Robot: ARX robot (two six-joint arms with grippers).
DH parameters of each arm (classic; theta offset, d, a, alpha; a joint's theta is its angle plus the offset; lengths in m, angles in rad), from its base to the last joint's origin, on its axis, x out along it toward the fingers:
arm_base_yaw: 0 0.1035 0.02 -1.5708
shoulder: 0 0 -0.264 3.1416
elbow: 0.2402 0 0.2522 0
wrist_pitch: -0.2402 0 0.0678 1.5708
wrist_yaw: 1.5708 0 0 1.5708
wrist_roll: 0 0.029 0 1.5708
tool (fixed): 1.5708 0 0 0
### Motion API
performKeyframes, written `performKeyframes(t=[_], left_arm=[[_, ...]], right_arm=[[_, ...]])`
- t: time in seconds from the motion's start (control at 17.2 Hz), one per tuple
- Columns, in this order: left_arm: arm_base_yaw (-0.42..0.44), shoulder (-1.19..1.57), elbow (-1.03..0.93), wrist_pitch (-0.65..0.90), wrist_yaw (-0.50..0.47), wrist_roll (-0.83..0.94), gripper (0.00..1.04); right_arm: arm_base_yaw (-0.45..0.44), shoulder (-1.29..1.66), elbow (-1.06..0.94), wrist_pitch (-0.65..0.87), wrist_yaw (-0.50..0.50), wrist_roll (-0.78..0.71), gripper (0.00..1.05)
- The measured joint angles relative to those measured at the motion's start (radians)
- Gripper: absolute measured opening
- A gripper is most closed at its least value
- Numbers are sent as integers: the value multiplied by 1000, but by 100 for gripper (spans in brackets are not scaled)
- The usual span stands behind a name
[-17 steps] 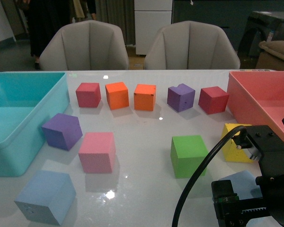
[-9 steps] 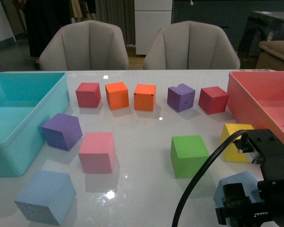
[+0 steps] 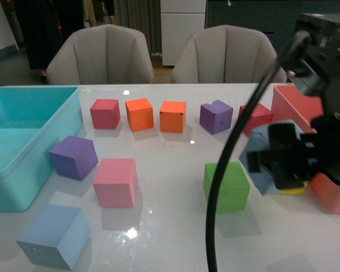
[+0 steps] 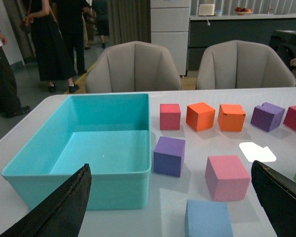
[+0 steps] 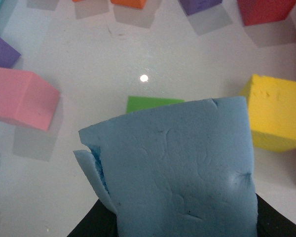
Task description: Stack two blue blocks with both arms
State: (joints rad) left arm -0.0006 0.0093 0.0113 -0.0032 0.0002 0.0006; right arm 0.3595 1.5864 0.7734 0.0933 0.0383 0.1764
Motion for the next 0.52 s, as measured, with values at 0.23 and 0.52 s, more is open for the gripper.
performKeyframes(t=[0.23,0.52], left_arm=[[0,0,0,0,0,0,98],[0,0,0,0,0,0,98]], right_arm=[[55,288,346,-101,28,34,42],[88,610,766,-262,40,63,41]])
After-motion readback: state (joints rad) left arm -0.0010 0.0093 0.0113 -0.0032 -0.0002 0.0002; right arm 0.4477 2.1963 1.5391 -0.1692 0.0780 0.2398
